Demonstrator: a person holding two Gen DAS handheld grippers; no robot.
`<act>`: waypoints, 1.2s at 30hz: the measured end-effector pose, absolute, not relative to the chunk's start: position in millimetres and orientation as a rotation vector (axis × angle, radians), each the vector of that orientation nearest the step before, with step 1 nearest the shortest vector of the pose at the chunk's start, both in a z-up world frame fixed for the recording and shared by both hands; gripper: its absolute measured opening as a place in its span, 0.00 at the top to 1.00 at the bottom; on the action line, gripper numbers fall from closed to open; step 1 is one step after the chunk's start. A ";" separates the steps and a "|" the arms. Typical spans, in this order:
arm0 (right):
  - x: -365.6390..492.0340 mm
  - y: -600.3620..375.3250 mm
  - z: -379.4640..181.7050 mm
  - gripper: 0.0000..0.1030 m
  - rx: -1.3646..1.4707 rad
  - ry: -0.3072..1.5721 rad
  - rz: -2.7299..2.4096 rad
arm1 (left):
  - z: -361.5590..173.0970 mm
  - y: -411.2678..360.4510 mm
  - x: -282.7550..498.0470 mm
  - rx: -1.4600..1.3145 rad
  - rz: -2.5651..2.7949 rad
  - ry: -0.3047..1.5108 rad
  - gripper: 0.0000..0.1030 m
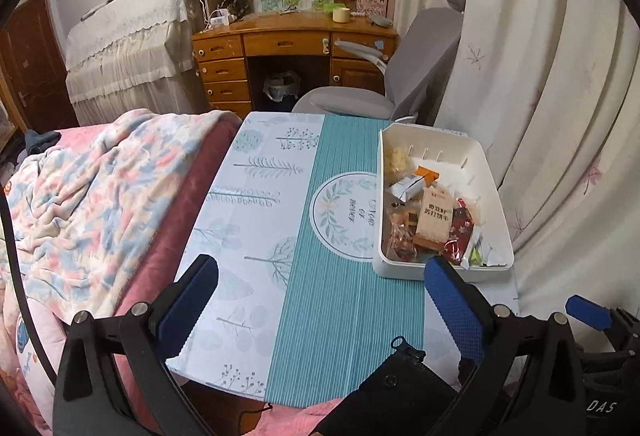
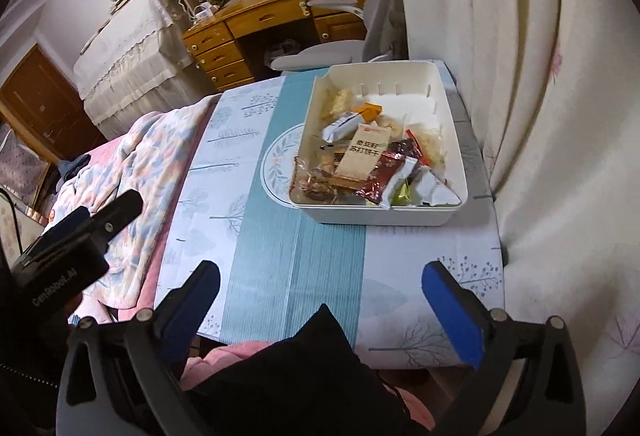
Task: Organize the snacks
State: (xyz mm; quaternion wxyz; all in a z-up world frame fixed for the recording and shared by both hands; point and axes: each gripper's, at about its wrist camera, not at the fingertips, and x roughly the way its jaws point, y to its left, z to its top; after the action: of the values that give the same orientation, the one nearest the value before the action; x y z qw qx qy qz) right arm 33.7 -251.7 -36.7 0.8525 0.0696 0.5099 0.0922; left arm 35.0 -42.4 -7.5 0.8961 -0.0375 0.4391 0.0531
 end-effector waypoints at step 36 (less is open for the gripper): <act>41.7 -246.7 -40.5 0.00 0.133 1.074 0.195 | -9.5 -58.0 41.8 -0.047 0.084 0.906 0.01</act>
State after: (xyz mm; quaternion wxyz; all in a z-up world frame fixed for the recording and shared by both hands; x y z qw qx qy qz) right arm 41.7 -246.7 -40.5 0.8526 0.0630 0.5104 0.0928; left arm 41.8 -58.0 -9.5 0.8981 -0.0225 0.4373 0.0404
